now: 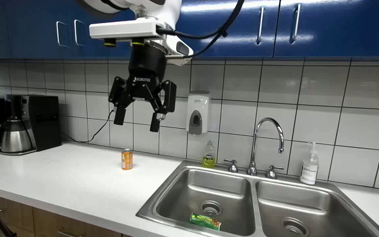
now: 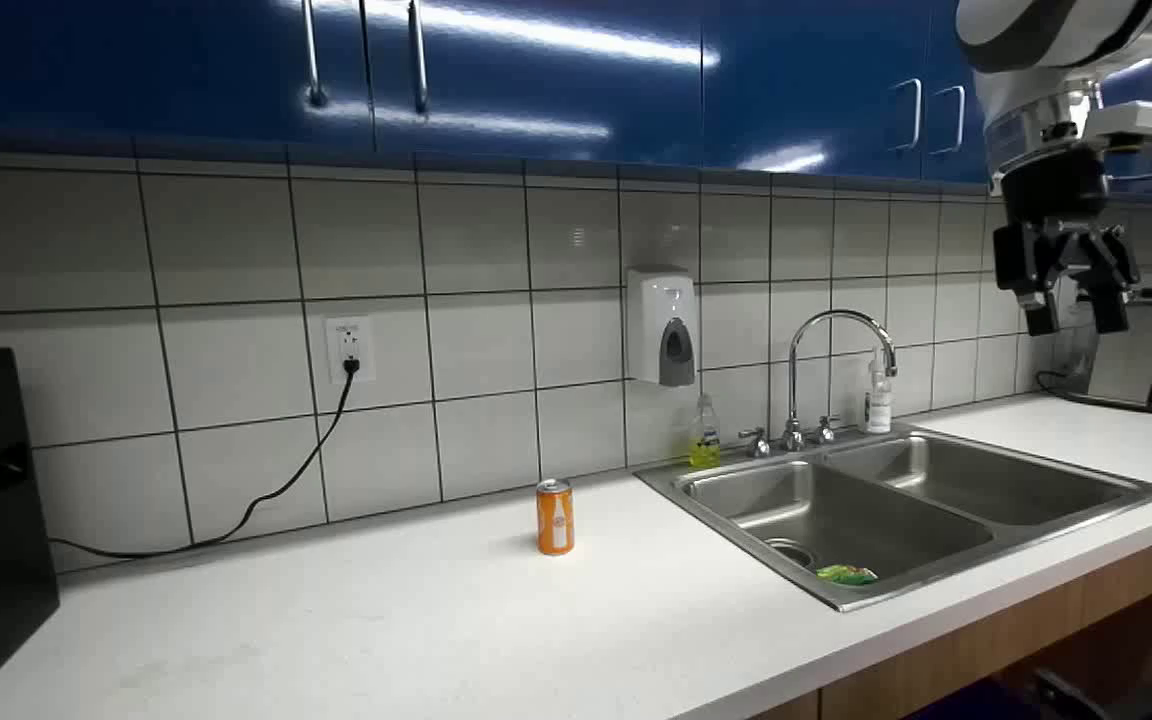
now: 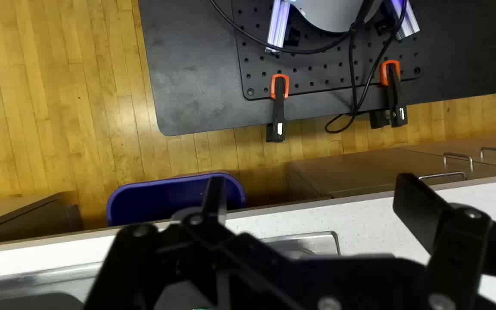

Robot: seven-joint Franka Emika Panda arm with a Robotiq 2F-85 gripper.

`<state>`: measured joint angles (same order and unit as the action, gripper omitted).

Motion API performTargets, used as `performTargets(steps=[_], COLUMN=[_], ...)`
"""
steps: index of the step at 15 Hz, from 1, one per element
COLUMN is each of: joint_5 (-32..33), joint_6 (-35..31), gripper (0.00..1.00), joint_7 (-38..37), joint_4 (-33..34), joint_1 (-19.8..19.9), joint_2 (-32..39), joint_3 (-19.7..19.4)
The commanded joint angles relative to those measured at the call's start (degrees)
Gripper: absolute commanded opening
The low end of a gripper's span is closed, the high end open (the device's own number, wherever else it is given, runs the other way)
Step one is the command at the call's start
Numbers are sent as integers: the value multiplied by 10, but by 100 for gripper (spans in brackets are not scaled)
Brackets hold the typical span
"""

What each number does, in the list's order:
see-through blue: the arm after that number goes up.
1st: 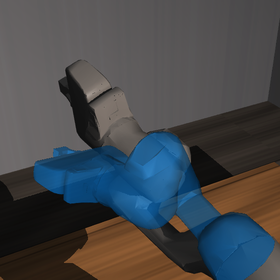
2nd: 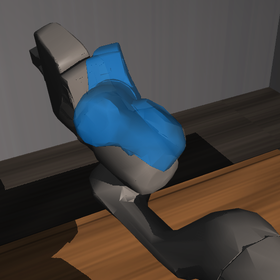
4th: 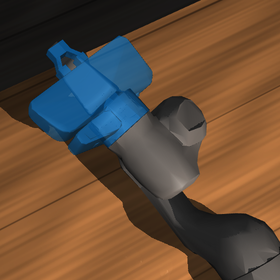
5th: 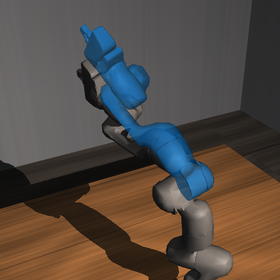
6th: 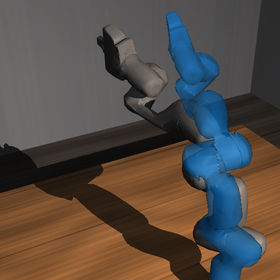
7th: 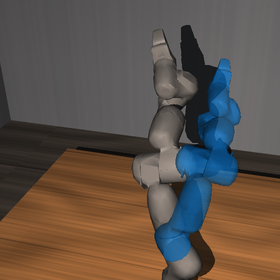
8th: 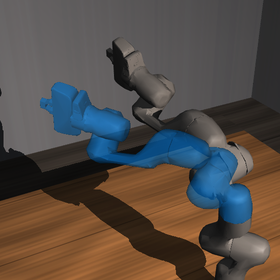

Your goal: Remove the green object from the sink

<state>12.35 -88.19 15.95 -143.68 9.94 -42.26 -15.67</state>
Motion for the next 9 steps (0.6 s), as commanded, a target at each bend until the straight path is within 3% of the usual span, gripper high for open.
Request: performTargets(steps=[1,4,9], joint_5=[0,13,34], joint_6=[2,-35,-157], gripper=[100,100,100], joint_7=[-1,-1,11], joint_4=[2,1,6], joint_1=[-2,-1,7], joint_2=[1,31,124], joint_3=[-1,-8,-37])
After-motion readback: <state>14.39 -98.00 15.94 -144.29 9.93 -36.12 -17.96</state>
